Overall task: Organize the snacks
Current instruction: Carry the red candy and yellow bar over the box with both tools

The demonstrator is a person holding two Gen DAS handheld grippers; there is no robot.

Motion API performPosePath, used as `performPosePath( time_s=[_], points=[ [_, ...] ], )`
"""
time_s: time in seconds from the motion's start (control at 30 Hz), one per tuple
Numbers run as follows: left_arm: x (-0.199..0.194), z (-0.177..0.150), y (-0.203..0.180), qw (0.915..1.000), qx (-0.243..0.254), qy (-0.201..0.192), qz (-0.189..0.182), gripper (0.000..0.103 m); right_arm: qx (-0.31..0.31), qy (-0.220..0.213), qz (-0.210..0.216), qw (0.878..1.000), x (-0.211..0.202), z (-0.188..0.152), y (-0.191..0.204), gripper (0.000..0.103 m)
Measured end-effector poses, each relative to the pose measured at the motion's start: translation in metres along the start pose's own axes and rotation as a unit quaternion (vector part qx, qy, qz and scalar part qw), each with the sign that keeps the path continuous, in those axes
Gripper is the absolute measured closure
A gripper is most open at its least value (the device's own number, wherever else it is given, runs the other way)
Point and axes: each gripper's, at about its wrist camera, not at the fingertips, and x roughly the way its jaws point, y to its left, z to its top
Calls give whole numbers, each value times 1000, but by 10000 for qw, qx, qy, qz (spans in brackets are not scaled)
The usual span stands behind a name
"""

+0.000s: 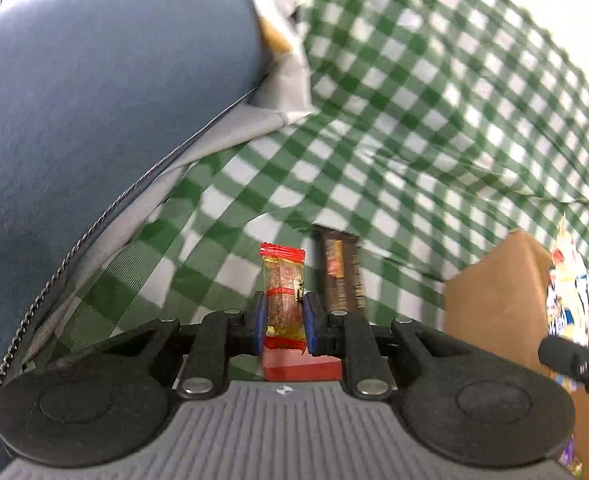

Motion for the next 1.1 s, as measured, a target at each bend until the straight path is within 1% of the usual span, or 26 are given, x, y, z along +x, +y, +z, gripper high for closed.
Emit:
performPosePath(
  time_s=[0.13, 0.23, 0.33, 0.4, 0.5, 0.6, 0.67, 0.73, 0.83, 1.1],
  points=[
    [-20, 2, -16, 9998, 118, -122, -66, 82, 42, -242, 24, 9997, -29, -17, -19, 77],
    [-37, 4, -28, 9993, 224, -257, -140, 82, 64, -546, 32, 9985, -53, -32, -35, 77],
    [-52, 5, -43, 9979, 434, -419, -255, 82, 163, -881, 8, 9960, -72, -45, -54, 77],
    [-60, 3, -53, 9963, 632, -523, -272, 82, 182, -1133, -81, 9934, -85, -54, -70, 77],
    [-65, 0, -64, 9952, 734, -549, -348, 82, 209, -1416, -301, 9892, -93, -69, -94, 77],
    [-64, -5, -76, 9936, 880, -604, -379, 82, 527, -1507, -449, 9861, -93, -86, -120, 77],
    [-64, -9, -81, 9929, 926, -612, -437, 82, 792, -1454, -499, 9849, -90, -97, -135, 77],
    [-62, -12, -86, 9919, 996, -626, -474, 82, 929, -1419, -601, 9837, -89, -102, -145, 77],
    [-60, -16, -92, 9911, 1036, -627, -553, 82, 970, -1603, -794, 9791, -95, -109, -156, 77],
    [-57, -24, -113, 9858, 1302, -732, -768, 82, 1108, -1679, -1168, 9726, -107, -131, -188, 77]
  ],
)
